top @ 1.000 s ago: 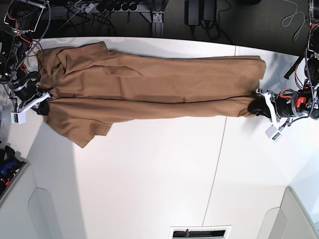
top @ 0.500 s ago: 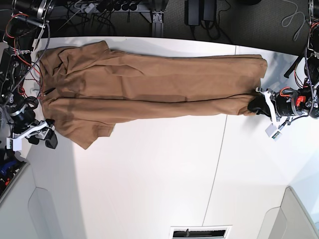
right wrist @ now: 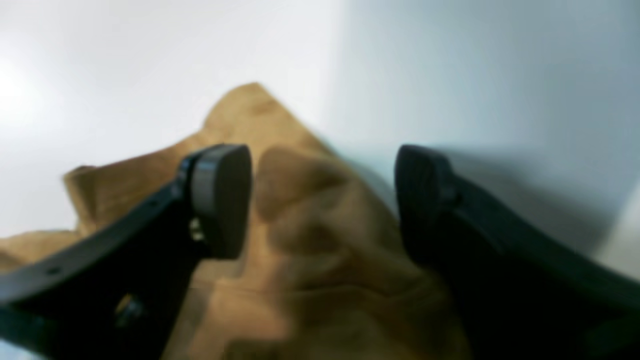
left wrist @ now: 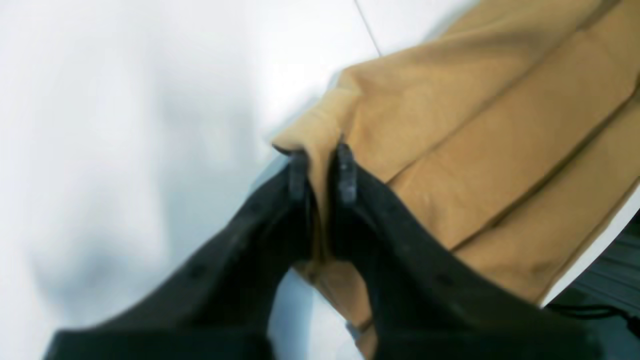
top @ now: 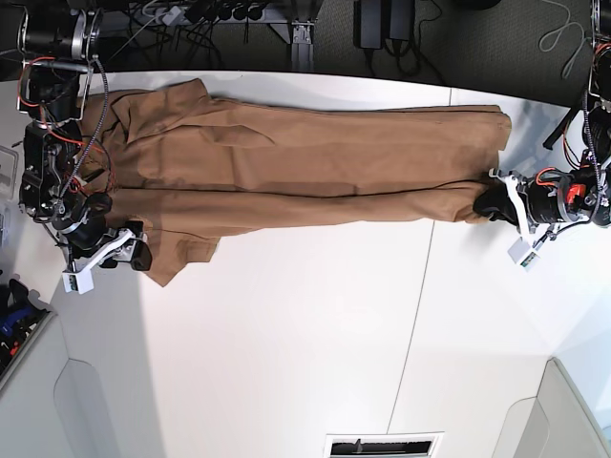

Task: Layout the t-shirt on the table in an organized manner, then fold the t-shirt properly
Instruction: 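Fold the grasped side edge over the shirt body with both grippers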

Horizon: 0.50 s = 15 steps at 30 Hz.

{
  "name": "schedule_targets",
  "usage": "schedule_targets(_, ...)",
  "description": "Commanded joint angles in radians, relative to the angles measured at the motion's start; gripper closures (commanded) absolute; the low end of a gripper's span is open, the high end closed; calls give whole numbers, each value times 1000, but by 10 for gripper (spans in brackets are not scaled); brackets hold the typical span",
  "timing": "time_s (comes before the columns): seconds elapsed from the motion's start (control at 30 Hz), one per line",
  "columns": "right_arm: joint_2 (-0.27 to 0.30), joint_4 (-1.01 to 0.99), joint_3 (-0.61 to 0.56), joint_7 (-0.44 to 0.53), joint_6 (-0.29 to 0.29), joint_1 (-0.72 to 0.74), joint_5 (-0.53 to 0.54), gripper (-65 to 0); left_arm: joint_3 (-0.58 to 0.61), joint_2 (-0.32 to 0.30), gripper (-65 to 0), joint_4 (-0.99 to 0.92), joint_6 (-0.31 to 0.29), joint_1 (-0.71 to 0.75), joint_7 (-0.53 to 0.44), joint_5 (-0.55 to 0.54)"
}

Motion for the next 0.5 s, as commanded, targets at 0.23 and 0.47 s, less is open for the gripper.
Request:
schedule_targets(0.23,11,19,0,-31,23,16,13,0,-9,-19,-83,13,-8,-19,-27,-17)
schedule_targets(0.47,12,195,26,-170,26,-18,56,0,-9,-29,-83,29,-8,-36,-22,-29)
